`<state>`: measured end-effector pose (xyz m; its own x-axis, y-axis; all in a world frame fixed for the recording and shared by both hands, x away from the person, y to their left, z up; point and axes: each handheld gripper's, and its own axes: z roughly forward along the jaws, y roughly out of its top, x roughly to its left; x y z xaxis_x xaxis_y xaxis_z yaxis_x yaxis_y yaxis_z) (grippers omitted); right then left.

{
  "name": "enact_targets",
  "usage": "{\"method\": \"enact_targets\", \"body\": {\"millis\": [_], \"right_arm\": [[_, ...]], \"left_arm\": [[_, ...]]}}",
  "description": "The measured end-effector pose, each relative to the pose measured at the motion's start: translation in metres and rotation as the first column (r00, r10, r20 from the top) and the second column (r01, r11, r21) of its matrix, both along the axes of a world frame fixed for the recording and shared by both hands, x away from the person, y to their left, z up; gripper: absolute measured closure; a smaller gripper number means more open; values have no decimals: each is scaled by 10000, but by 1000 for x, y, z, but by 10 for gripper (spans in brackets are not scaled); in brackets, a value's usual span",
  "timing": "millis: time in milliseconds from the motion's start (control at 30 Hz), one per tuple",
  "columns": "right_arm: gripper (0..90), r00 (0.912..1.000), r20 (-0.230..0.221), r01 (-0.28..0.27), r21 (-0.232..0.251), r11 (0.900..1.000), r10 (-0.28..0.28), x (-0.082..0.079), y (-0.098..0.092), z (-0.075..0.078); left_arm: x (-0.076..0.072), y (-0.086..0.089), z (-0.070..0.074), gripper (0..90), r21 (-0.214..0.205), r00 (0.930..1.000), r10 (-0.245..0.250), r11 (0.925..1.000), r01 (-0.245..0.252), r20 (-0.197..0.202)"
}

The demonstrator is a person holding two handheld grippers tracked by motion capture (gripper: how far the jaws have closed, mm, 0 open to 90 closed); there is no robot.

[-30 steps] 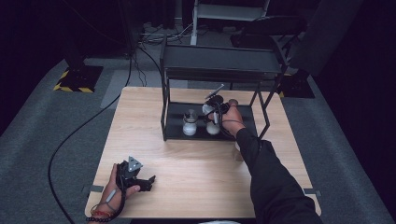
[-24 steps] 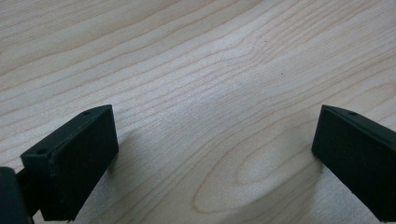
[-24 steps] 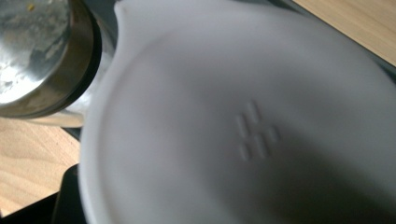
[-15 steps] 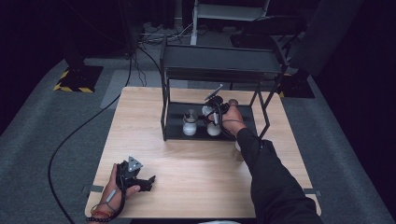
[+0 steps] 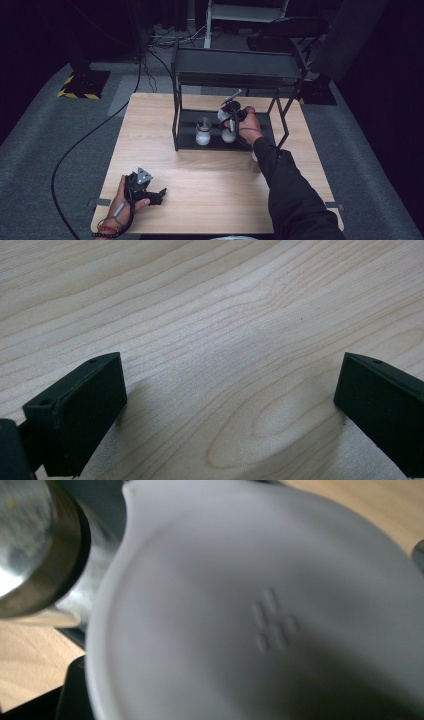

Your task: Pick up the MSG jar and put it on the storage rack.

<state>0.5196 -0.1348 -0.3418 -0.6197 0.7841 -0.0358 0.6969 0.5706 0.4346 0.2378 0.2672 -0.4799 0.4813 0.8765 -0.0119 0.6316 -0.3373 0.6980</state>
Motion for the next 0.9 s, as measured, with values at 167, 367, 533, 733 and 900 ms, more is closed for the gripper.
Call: {"method": "enact_targets", "body": {"millis": [167,367,533,733,900], "right_arm": [[299,10000,9,-86,-97,9999,86,-1,1,1],[291,9985,-261,-496,-510,9975,483,1,4,6],[279,9979,-392,-542,-488,9973,523,4,1,10],[235,9982,-436,-431,-431,9981,413,5,-2,11],[205,9976,-542,-469,-492,9977,442,7,-3,13]], "left_arm": [[0,0,0,5,-3,10000,-23,10000,23,23],[0,0,0,5,-12,10000,-20,10000,20,20],[0,0,0,5,9,10000,-36,10000,36,10],[0,0,0,4,-13,10000,-22,10000,22,17],[0,0,0,4,-14,10000,-29,10000,29,15]]}}
